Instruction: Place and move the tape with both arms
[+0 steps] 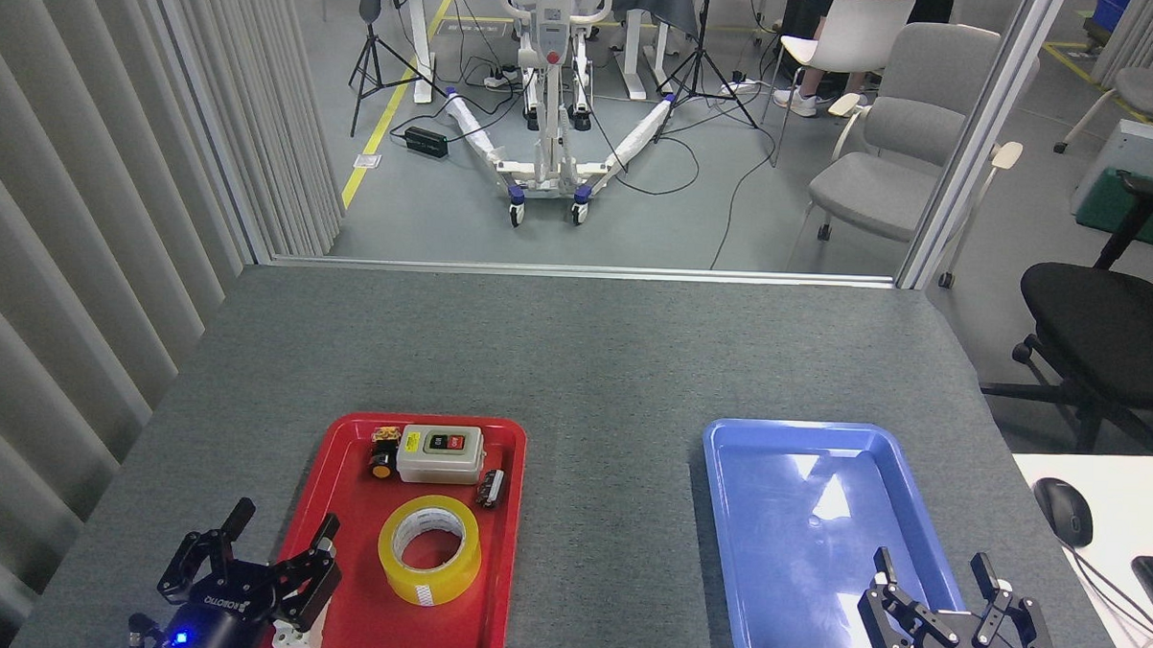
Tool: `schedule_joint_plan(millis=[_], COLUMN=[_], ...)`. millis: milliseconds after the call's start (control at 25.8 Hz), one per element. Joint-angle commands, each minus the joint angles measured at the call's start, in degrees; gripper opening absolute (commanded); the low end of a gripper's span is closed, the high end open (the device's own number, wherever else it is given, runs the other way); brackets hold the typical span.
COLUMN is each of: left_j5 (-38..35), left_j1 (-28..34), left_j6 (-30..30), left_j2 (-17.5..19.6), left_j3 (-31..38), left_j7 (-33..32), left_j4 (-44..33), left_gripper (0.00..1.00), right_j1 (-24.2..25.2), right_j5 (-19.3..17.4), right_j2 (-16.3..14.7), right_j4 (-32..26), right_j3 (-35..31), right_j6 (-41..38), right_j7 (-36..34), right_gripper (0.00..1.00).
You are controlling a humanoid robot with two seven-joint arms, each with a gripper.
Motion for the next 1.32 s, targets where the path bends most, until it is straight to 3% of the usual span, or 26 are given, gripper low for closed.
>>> schedule_joint_plan(millis=[0,194,891,1279], left_j5=[0.1,0.62,0.71,2.47], left_j1=[0.0,-0.09,-0.18,-1.84], left_j6=[0.24,3.93,4.46,4.63], left_j2=[0.01,0.01,-0.26,-0.35], left_j3=[0.16,0.34,0.08,-0.1], left_j7=[0.32,-0.83,-1.7,-8.73], left_j4=[0.17,-0.27,-0.71,-1.68], left_gripper=[1.0,1.0,1.0,1.0], right_j1=[0.0,0.0,0.09,0.18], right_j5=[0.13,0.04,-0.4,-0.4], right_j2=[-0.14,-0.31,0.21,0.21], right_j4=[-0.03,-0.11,-0.38,-0.29], right_j3=[0.01,-0.08,-0.08,0.01], right_j6=[0.02,0.11,0.9,0.64], right_j7=[0.13,0.3,0.04,-0.05], right_gripper=[1.0,1.0,1.0,1.0])
